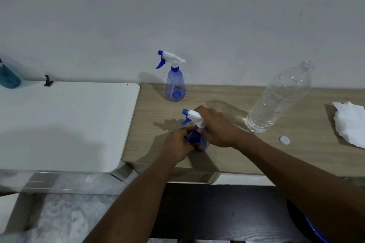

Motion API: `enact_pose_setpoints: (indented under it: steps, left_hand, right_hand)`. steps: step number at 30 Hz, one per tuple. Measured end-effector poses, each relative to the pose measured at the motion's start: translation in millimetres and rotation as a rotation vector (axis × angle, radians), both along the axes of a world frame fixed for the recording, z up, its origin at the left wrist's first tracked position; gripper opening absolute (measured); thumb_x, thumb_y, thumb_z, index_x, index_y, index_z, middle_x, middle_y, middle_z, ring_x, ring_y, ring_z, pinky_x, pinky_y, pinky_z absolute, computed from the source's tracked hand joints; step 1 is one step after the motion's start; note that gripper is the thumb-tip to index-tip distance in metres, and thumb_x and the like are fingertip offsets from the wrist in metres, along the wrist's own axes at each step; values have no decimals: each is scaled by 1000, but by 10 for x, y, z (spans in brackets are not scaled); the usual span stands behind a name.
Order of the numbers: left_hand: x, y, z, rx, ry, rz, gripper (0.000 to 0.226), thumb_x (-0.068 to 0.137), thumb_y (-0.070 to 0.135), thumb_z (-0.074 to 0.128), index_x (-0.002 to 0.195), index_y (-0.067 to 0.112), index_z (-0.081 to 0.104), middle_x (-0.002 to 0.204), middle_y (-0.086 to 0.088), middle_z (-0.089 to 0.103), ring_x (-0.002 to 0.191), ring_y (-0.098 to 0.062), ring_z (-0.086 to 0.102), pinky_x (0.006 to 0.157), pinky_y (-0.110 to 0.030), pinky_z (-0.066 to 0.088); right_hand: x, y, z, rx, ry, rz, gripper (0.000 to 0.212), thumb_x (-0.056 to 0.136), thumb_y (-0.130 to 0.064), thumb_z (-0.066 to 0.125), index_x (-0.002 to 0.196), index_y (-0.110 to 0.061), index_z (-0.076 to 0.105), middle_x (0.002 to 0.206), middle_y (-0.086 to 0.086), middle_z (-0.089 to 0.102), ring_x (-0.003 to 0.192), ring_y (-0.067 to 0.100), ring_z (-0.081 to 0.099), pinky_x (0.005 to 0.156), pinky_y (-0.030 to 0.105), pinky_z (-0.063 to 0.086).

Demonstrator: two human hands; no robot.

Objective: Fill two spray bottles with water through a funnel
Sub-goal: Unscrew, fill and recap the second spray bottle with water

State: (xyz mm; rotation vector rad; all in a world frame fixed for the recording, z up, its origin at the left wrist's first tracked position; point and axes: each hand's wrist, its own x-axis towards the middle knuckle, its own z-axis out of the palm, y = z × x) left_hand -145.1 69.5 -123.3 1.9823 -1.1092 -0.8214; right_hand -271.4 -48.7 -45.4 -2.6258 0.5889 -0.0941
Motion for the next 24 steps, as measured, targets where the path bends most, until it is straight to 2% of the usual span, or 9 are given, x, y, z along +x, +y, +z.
enact_pose_setpoints:
  steps: [4, 6, 9, 13, 15, 18, 21, 22, 24]
  left_hand:
    - [13, -2, 5, 11, -19, -20, 60, 68, 39, 88, 123, 31, 66, 103, 6, 72, 93, -14, 65, 85, -31, 53]
    - [14, -2, 15, 35, -38, -26, 62, 70, 40, 86, 126, 28, 63, 105, 8, 69, 95, -14, 64, 85, -29, 52]
    - [21, 1, 31, 13, 17, -36, 69, 71, 37, 88, 133, 27, 61, 114, 8, 68, 100, -11, 62, 90, -27, 49]
    - [26, -4, -2, 2, 22, -38, 66, 69, 38, 89, 129, 29, 63, 113, 5, 71, 102, -14, 65, 92, -32, 53]
    - [32, -8, -5, 30, 14, -24, 68, 69, 40, 88, 131, 30, 61, 116, 6, 69, 104, -13, 63, 94, -33, 52]
    - [36, -7, -13, 13, 44, -28, 70, 69, 39, 88, 133, 30, 60, 120, 6, 70, 106, -13, 64, 98, -37, 52]
    - [33, 1, -26, -9, 28, -41, 67, 71, 36, 88, 131, 30, 61, 116, 6, 71, 103, -11, 65, 96, -36, 53]
    - [30, 0, -23, -1, 18, -38, 66, 71, 36, 87, 132, 31, 61, 116, 7, 70, 103, -12, 65, 95, -35, 53]
    - [28, 2, -14, 20, 30, -20, 68, 70, 37, 88, 132, 32, 61, 115, 8, 70, 101, -12, 65, 94, -33, 53]
  right_hand:
    - [-6, -57, -28, -307, 71, -33, 60, 86, -62, 59, 128, -22, 44, 116, 0, 61, 100, 22, 55, 88, 41, 43]
    - [35, -45, -67, -347, 78, -38, 53, 91, -56, 59, 128, -21, 44, 115, 3, 65, 97, 23, 57, 86, 39, 41]
    - [-10, -73, -57, -121, 65, 17, 61, 87, -34, 68, 138, -24, 36, 132, 0, 54, 113, 22, 49, 93, 39, 38]
    - [-17, -81, -20, -252, 68, -11, 67, 85, -61, 61, 136, -25, 37, 125, -2, 59, 108, 22, 54, 94, 42, 41]
    - [41, -40, -63, -305, 59, -17, 57, 90, -54, 62, 133, -23, 40, 122, 0, 64, 104, 22, 56, 91, 40, 40]
    - [-3, -72, -35, -78, 61, 21, 68, 83, -34, 69, 141, -26, 34, 134, -1, 53, 117, 22, 49, 98, 41, 37]
    - [-41, -98, -32, -165, 69, -8, 73, 80, -62, 64, 137, -27, 36, 127, -2, 56, 109, 20, 52, 96, 43, 41]
    - [-22, -72, -49, -221, 73, -37, 68, 83, -64, 62, 134, -26, 39, 122, -1, 59, 106, 20, 54, 94, 42, 41]
    - [0, -36, -103, -185, 46, -55, 56, 89, -48, 66, 132, -24, 40, 119, 1, 61, 105, 22, 55, 93, 41, 39]
